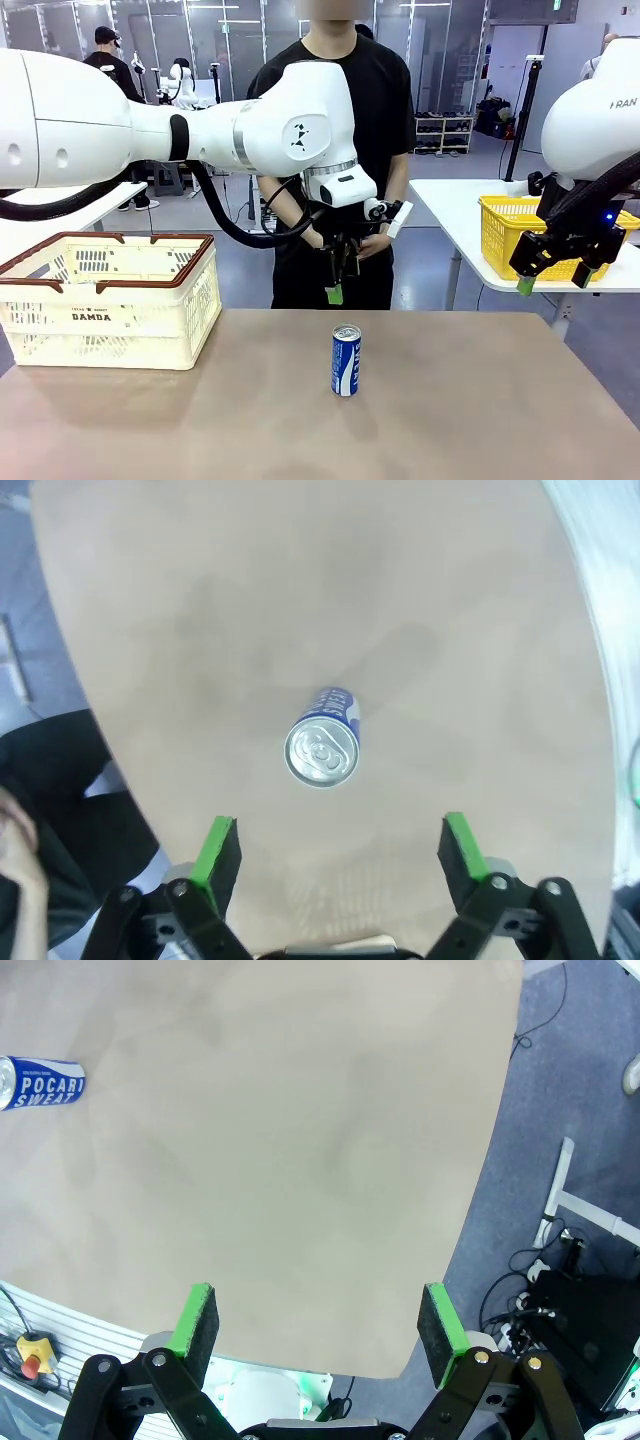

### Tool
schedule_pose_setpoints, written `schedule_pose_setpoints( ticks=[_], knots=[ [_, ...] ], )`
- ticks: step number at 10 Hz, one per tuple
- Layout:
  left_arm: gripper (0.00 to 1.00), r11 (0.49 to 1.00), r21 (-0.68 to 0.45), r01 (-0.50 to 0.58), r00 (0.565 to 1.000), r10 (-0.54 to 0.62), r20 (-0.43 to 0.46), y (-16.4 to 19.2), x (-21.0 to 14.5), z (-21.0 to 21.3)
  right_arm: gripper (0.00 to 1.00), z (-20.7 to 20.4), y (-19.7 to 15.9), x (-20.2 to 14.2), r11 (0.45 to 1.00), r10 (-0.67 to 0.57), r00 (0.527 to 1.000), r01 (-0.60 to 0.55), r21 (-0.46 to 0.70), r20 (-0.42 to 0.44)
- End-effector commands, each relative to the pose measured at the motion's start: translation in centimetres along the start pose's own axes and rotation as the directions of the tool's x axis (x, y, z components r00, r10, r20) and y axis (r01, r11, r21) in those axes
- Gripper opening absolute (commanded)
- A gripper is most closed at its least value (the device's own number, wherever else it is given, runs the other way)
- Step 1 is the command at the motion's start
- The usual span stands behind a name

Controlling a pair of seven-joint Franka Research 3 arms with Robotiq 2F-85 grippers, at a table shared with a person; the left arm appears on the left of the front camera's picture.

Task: Place the drinks into the Shopping basket.
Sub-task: Pick up one drink and place it into the Shopping basket.

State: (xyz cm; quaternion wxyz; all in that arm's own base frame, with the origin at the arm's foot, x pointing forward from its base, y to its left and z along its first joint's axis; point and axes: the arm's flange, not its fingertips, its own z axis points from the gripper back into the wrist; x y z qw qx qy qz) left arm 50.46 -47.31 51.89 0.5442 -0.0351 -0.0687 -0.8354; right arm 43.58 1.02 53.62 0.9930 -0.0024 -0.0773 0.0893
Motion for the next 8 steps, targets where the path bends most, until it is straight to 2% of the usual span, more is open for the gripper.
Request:
schedule_pose_setpoints(
  ticks=[1,4,8],
  knots=[
    [1.0,1.0,-0.008,-0.003,1.0,0.003,0.012,0.0,-0.1,0.1,1.0,0.2,-0.2,0.0,1.0,-0.001,1.0,0.001,-0.002,-0.005],
    [1.0,1.0,-0.002,-0.001,1.0,0.001,0.001,0.0,0.0,0.0,1.0,0.2,-0.2,0.0,1.0,-0.001,1.0,0.001,-0.002,-0.005],
    [1.0,1.0,-0.007,-0.023,1.0,0.023,-0.013,1.4,1.2,-2.6,1.0,0.2,-0.2,0.0,1.0,-0.001,1.0,0.001,-0.002,-0.005]
  ],
)
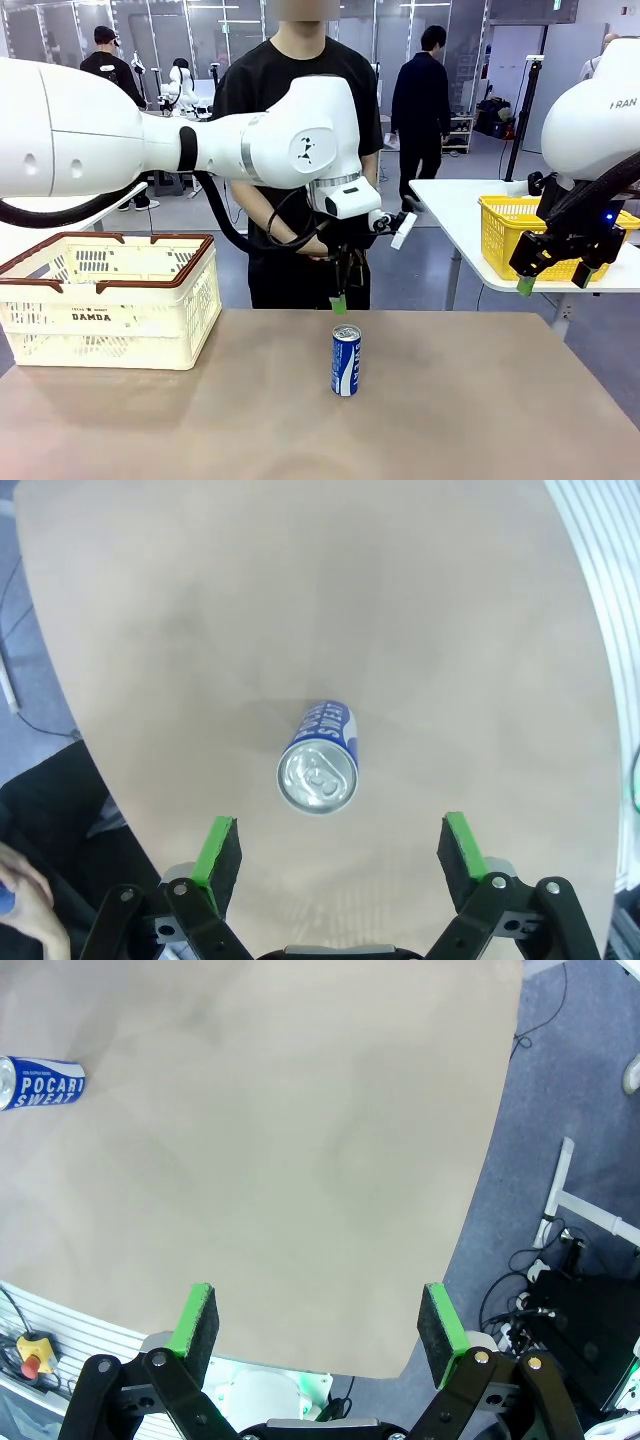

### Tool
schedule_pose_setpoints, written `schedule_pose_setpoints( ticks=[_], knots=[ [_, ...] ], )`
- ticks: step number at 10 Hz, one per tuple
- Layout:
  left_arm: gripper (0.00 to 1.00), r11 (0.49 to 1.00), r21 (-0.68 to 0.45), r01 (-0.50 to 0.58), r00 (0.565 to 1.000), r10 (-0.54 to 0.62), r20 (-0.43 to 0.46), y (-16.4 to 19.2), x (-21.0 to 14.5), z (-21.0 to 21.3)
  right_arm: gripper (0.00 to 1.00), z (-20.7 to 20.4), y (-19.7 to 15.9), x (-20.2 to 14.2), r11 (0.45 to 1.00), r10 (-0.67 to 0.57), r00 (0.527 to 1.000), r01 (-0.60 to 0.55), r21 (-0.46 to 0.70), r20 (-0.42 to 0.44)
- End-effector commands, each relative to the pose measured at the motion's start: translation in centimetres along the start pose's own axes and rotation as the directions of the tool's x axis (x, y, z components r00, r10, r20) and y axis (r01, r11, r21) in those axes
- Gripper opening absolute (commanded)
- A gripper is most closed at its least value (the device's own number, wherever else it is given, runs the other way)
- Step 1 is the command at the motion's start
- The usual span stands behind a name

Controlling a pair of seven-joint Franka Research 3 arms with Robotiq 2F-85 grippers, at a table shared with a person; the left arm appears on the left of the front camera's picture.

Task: Place the drinks into the Shopping basket.
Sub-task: Pick up one drink and place it into the Shopping basket.

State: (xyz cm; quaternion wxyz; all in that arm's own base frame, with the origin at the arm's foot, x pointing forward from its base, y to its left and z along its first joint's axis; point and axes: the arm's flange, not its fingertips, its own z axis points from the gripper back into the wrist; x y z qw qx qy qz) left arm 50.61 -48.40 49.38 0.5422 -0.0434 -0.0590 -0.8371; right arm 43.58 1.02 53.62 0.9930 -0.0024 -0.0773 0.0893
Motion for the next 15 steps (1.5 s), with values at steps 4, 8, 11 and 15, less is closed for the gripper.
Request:
schedule_pose_setpoints(
  ticks=[4,8,11,15],
  knots=[
    [1.0,0.998,-0.016,-0.06,0.995,0.058,-0.079,1.6,1.2,-3.1,1.0,0.2,-0.2,0.0,1.0,0.0,1.0,0.0,-0.002,-0.005],
    [1.0,0.995,-0.042,-0.085,0.994,0.082,-0.075,2.0,0.3,-6.3,1.0,0.2,-0.2,0.0,1.0,0.0,1.0,0.0,-0.002,-0.005],
    [1.0,0.993,-0.061,-0.098,0.993,0.094,-0.074,2.2,0.1,-8.5,1.0,0.2,-0.2,0.0,1.0,0.0,1.0,0.0,-0.002,-0.005],
    [1.0,0.99,-0.076,-0.122,0.991,0.118,-0.061,2.6,-0.1,-10.2,1.0,0.2,-0.2,0.0,1.0,0.0,1.0,0.0,-0.002,-0.005]
  ],
)
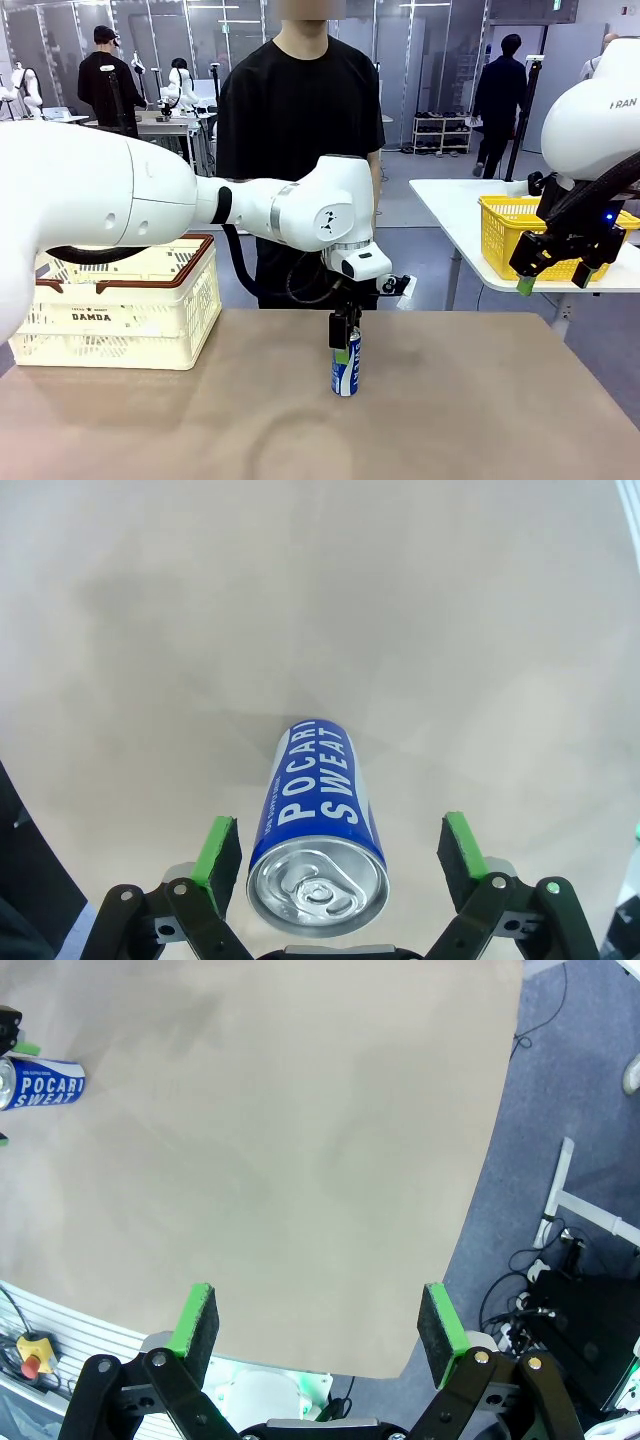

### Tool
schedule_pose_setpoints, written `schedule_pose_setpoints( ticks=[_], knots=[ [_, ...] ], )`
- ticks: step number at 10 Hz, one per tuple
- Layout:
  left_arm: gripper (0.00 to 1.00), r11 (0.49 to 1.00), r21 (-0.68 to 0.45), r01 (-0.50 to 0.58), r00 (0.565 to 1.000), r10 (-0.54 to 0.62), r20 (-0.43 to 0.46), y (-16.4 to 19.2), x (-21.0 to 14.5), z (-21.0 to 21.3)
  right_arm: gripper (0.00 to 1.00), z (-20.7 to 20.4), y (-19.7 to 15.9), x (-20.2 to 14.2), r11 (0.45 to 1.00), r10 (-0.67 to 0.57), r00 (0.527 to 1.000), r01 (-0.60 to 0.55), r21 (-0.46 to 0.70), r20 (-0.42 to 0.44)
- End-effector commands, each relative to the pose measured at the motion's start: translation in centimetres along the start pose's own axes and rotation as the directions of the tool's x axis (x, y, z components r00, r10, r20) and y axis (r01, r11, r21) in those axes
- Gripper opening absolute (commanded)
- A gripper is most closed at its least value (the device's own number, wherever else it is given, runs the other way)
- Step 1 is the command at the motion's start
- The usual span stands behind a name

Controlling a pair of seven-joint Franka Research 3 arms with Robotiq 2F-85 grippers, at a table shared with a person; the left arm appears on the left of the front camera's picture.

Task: Place the drinks into the Shopping basket.
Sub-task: Pick up one drink and place it into the Shopping basket.

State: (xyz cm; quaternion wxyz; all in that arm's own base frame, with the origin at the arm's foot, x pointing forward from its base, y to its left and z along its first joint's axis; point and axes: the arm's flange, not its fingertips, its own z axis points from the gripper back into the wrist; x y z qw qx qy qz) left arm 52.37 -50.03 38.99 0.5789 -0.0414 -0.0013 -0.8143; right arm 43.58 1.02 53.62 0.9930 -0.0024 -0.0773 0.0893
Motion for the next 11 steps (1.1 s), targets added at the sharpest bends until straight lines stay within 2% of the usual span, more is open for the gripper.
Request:
schedule_pose_setpoints(
  ticks=[1,4,11],
  knots=[
    [1.0,1.0,0.004,-0.031,0.999,0.031,0.012,0.83,0.65,0.29,1.0,0.25,-0.18,-0.04,1.0,-0.001,1.0,0.001,-0.002,-0.005],
    [1.0,1.0,0.0,-0.031,0.999,0.031,0.026,1.08,0.5,-0.11,1.0,0.25,-0.18,-0.04,1.0,-0.001,1.0,0.001,-0.002,-0.005],
    [0.48,0.999,-0.029,-0.022,1.0,0.022,0.01,0.79,-0.03,-0.53,1.0,0.25,-0.18,-0.04,1.0,-0.001,1.0,0.001,-0.002,-0.005]
  ],
)
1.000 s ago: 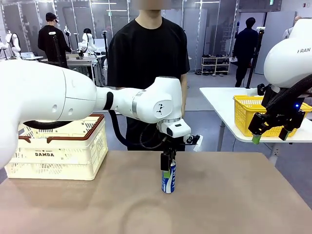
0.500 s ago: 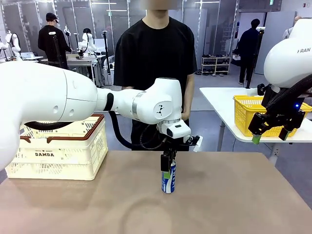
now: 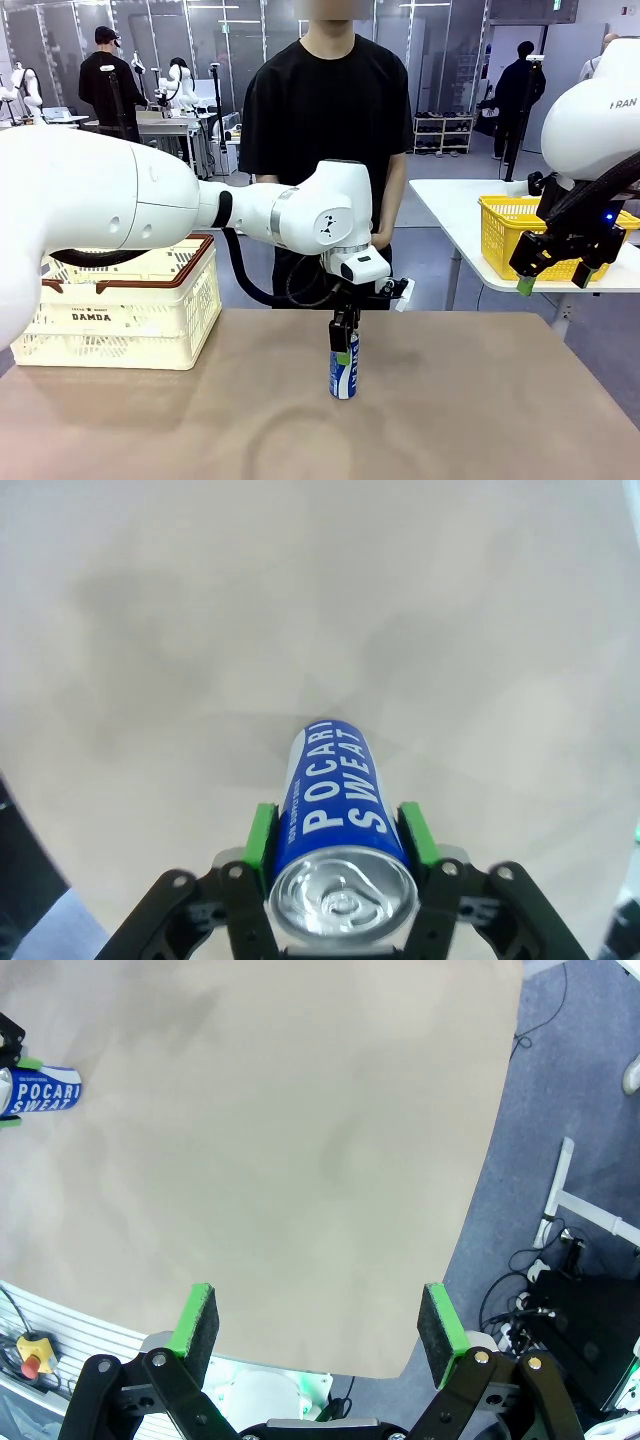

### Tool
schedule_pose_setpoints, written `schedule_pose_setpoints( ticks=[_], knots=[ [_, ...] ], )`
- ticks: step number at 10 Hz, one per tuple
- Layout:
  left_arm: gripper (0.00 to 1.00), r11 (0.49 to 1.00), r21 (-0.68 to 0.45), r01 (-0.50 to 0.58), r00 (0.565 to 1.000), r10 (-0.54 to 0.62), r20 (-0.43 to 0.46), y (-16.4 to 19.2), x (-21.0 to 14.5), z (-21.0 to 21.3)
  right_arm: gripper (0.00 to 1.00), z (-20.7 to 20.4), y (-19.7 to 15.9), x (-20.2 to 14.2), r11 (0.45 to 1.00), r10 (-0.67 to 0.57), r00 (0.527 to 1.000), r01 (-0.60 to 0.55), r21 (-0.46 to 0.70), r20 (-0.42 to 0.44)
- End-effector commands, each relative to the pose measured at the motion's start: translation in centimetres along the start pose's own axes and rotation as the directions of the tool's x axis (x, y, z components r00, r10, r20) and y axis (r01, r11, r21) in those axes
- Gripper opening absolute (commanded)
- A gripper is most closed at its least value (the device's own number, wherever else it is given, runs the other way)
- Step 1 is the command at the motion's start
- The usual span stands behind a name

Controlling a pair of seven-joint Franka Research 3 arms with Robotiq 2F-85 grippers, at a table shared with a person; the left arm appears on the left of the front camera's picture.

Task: Place the drinks into the Shopping basket.
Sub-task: Pick up one drink and place it into the Shopping basket.

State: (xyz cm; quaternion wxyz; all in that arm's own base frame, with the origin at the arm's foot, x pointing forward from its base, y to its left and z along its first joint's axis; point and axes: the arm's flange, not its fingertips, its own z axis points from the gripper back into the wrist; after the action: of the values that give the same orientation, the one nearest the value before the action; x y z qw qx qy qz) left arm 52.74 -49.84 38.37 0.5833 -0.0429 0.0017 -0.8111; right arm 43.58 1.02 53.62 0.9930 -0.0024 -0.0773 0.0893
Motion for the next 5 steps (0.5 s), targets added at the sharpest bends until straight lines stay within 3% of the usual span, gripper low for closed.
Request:
schedule_pose_setpoints(
  ticks=[1,5],
  knots=[
    [0.39,1.0,-0.025,-0.009,1.0,0.009,0.009,0.5,0.4,0.0,1.0,0.2,-0.2,0.0,1.0,0.0,1.0,0.0,-0.002,-0.005],
    [0.09,0.998,-0.056,-0.023,1.0,0.023,0.01,0.1,0.1,1.1,1.0,0.2,-0.2,0.0,1.0,0.0,1.0,0.0,-0.002,-0.005]
  ],
)
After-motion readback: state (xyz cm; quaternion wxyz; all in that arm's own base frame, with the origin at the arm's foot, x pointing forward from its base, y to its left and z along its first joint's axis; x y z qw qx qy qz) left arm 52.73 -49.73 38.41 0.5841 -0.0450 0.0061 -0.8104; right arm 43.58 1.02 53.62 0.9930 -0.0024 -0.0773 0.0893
